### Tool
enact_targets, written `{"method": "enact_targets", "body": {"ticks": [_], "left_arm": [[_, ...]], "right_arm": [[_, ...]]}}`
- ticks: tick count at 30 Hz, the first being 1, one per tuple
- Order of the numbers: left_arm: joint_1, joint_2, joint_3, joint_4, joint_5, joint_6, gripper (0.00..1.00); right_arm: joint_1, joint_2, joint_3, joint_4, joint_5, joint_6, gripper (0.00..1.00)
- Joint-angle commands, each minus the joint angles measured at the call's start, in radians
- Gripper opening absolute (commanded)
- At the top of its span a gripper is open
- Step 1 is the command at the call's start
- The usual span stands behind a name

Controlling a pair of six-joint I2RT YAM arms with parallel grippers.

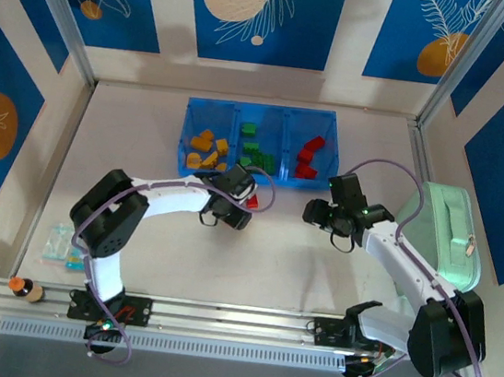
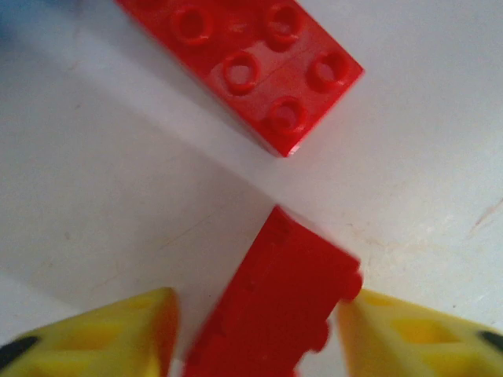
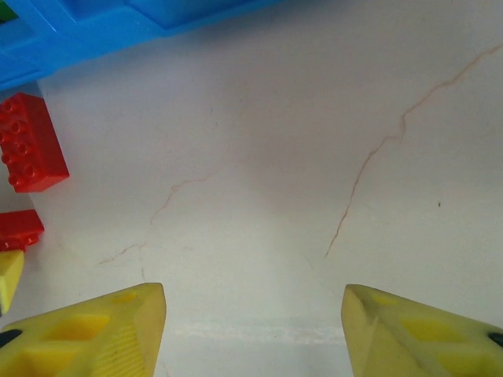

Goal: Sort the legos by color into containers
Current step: Pick up the lego from the center of the table, then place the lego in the container.

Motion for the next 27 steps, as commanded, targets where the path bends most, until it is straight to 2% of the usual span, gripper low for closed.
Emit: {"method": "enact_targets", "body": {"ticks": [1,3,6,10,14,18,21,27], "left_arm": [[-0.037,0.031,0.057,-0.074,-0.048,0.022,0.41],[-0.054,0.044,0.081,-0.102,-0.071,0.017,0.31],[-0.069,0.032,0.104,-0.113,-0.067,-0.008,0.22],[-0.070,-0.029,0.132,-0.084,-0.006,-0.037,0.20],[-0.070,-0.028,0.257,-0.101,0.050,-0.029,0.20],[-0.066,0.072,0.484,-0.181,0.056,0.015,0.20],[-0.063,0.171,0.682,-0.246,0.056,0.041,0.21],[-0.043,0.457,1.146,-0.421,0.043,0.064,0.23]], "right_arm": [[-0.001,-0.042,-0.048,0.029,-0.029,0.034,0.61],[-0.005,-0.065,-0.071,0.031,-0.022,0.043,0.60],[-0.011,-0.107,-0.104,0.029,-0.011,0.056,0.59],[-0.024,-0.160,-0.134,-0.001,0.016,0.072,0.56],[-0.029,-0.201,-0.171,-0.008,0.007,0.087,0.56],[-0.001,-0.222,-0.200,0.009,-0.045,0.111,0.53],[0.036,-0.225,-0.193,-0.026,-0.009,0.118,0.53],[0.048,-0.275,-0.186,-0.081,-0.002,0.128,0.53]]}}
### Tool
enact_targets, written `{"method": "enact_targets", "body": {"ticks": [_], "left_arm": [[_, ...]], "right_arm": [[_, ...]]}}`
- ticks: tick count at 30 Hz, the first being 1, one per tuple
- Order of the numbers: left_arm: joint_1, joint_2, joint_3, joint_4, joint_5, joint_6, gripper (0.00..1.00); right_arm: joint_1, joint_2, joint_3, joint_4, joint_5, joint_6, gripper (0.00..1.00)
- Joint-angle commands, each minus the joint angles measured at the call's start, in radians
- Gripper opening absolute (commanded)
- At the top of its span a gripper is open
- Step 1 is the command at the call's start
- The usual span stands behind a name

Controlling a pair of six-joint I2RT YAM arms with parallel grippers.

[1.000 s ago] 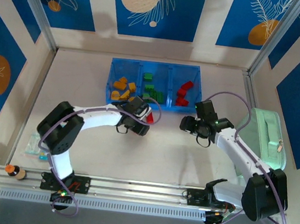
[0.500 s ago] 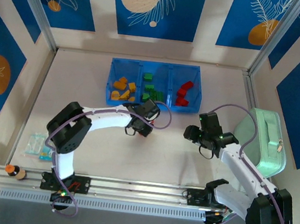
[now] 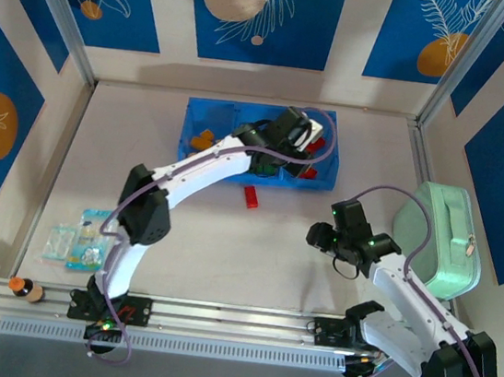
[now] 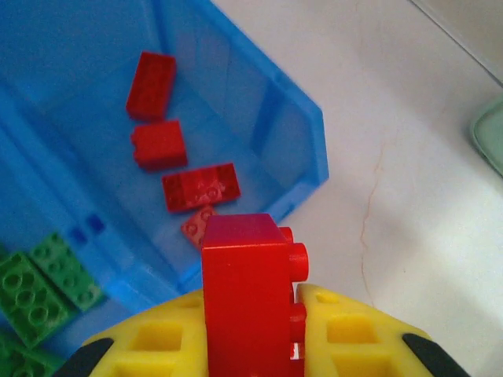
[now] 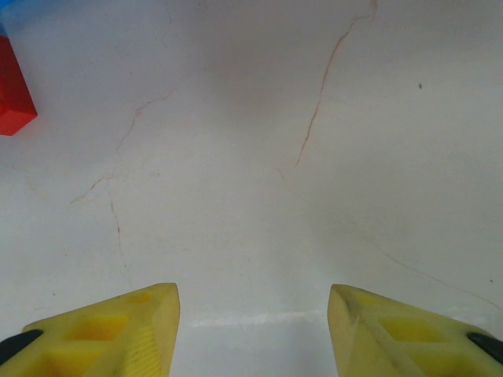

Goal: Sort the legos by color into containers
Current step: Place the lego in the container.

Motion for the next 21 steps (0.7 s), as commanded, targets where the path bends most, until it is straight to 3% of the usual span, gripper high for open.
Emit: {"method": "enact_targets", "body": {"ticks": [1,4,8,13,17,21], "left_arm": [[0.016,0.162,0.214,-0.178,-0.004,0.040,0.23],[0.032,0.271,0.384,-0.226,-0.015,0.041,0.25],[0.057,0.303,0.407,-0.176,-0.023,0.025,0.33],[0.070,0.298,0.407,-0.176,-0.021,0.031,0.71],[0.068,0.252,0.374,-0.199,-0.028,0.040,0.74],[0.069,0.116,0.177,-0.134,-0.044,0.026,0.73]], "right_arm": [[0.009,-0.051,0.007,-0.059,0.006,0.026,0.53],[0.010,-0.092,0.018,-0.100,0.021,0.027,0.53],[0.010,-0.130,0.025,-0.140,0.034,0.027,0.53],[0.010,-0.143,0.022,-0.145,0.025,0.037,0.53],[0.023,-0.132,0.021,-0.126,0.020,0.049,0.53],[0.049,-0.096,0.030,-0.105,0.025,0.042,0.55]]}}
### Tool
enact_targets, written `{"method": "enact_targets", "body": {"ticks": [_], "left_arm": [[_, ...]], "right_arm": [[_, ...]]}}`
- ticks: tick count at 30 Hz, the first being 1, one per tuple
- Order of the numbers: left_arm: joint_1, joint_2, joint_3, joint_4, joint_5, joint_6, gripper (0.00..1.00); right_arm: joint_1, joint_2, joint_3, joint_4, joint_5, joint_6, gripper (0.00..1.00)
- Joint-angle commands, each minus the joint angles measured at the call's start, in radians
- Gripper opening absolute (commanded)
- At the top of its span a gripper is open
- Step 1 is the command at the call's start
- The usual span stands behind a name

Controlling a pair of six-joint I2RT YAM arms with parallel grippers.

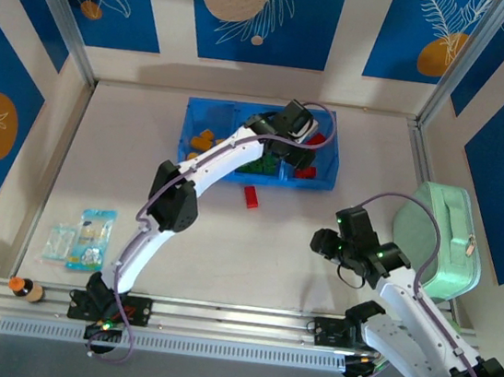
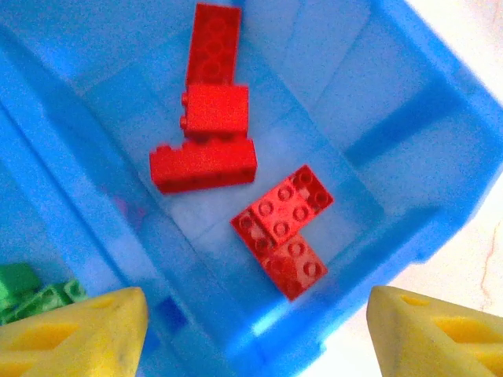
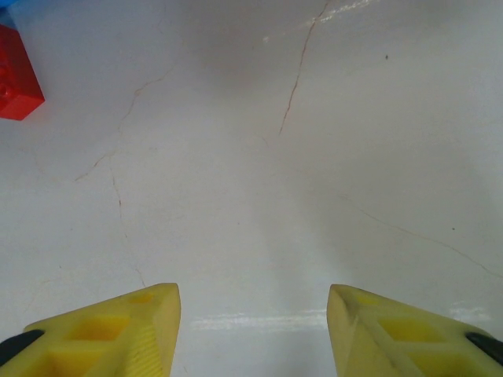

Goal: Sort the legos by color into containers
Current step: Place the lego in the container, then pick up the lego from the center of the table.

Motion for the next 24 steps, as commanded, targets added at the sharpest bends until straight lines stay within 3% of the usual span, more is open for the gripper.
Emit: {"method": "enact_targets", "body": {"ticks": [1,7,12,17,24], "left_arm": [[-0.004,-0.174,-0.160,0.049,-0.026,-0.011,0.73],[-0.003,-0.531,-0.762,0.353,-0.004,-0.090,0.73],[-0.006,-0.872,-1.256,0.632,-0.001,-0.147,0.73],[-0.006,-1.096,-1.522,0.611,-0.033,-0.188,0.74],[-0.007,-1.340,-1.753,0.540,-0.078,-0.265,0.73]], "right_arm": [[0.024,0.031,0.034,0.018,0.006,0.005,0.57],[0.094,0.144,0.098,0.082,-0.002,-0.054,0.66],[0.152,0.330,0.199,0.156,-0.028,-0.113,0.74],[0.208,0.566,0.374,0.157,-0.026,-0.182,0.75],[0.233,0.896,0.636,0.100,-0.001,-0.218,0.64]]}}
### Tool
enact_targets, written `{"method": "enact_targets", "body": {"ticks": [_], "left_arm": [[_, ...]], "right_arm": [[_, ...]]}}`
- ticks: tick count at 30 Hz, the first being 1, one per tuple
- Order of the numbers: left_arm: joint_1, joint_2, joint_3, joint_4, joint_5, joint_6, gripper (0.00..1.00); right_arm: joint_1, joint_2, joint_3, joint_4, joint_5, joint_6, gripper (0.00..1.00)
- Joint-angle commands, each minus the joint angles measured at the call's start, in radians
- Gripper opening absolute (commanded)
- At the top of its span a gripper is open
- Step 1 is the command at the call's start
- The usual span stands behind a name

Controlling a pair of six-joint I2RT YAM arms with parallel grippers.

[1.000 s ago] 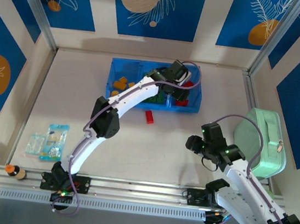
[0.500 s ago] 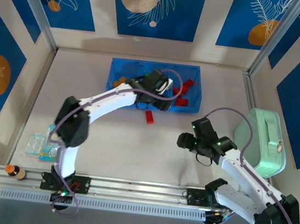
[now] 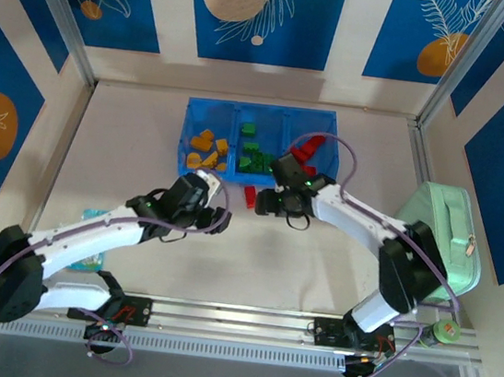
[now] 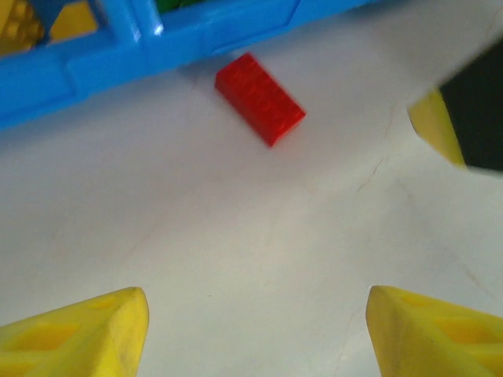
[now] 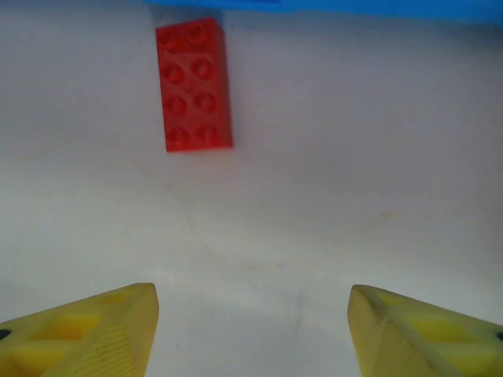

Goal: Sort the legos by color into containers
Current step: Pick up the lego from the center of the table.

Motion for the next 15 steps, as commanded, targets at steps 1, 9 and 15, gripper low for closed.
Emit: {"method": "enact_targets", "body": {"ticks": [1,9,15], "left_arm": [[-0.007,-0.119,-0.076,-0.027,-0.038,-0.065,0.73],[-0.006,-0.331,-0.209,-0.078,-0.049,-0.148,0.73],[-0.006,-0.365,-0.234,-0.109,-0.051,-0.156,0.72]], "right_arm": [[0.005,0.114,0.097,-0.043,0.001,-0.039,0.64],[0.017,0.346,0.321,-0.117,0.022,-0.070,0.61],[0.023,0.448,0.424,-0.167,0.045,-0.078,0.61]]}}
